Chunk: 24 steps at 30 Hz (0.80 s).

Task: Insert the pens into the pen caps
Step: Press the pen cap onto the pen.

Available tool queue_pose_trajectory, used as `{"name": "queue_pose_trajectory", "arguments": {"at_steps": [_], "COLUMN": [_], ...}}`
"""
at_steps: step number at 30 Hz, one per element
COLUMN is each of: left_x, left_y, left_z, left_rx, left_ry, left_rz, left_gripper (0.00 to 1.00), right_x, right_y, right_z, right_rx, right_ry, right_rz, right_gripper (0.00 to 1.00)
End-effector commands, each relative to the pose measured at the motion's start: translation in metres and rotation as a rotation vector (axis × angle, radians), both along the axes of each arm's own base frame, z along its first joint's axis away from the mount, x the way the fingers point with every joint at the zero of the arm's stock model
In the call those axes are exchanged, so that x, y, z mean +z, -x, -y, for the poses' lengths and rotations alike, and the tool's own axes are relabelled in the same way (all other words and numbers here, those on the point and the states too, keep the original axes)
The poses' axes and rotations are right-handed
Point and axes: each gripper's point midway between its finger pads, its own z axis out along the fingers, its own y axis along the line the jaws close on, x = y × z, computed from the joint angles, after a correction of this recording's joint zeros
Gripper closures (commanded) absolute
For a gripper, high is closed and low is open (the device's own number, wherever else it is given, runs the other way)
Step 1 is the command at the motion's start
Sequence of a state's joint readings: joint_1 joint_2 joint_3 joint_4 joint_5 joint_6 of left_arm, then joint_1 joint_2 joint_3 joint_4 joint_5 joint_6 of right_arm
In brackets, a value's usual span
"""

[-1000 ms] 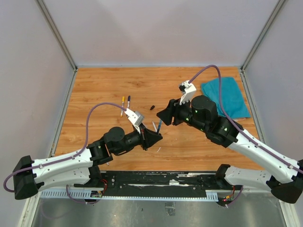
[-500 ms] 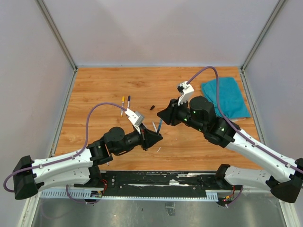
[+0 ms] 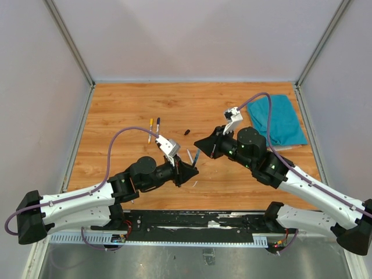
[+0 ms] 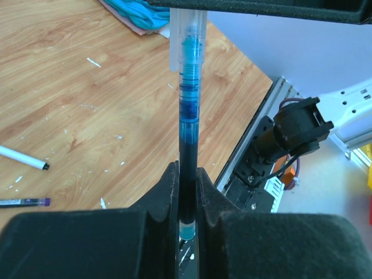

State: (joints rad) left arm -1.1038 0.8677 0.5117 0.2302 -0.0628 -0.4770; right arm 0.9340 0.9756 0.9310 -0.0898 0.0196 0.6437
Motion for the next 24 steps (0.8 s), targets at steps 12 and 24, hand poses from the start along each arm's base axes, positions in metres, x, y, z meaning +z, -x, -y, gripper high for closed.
{"name": "queue_pose_trajectory", "arguments": {"at_steps": [12, 24], "left_x": [0.165, 0.171], "left_y": [-0.010, -0.014], "left_z": [-0.009, -0.017], "left_rx": [0.073, 0.114], "left_ry": [0.469, 0.468], "left_rz": [0.178, 0.194], "left_gripper": [1.00, 1.00], "right_x": [-0.142, -0.163], "right_y": [0.085, 0.113], "right_z": [0.003, 0.004], "right_rx": [0.108, 0.137], "right_ry": [0.247, 0.281], "right_rz": [-0.274, -0.295], "right_gripper": [0.99, 1.00]}}
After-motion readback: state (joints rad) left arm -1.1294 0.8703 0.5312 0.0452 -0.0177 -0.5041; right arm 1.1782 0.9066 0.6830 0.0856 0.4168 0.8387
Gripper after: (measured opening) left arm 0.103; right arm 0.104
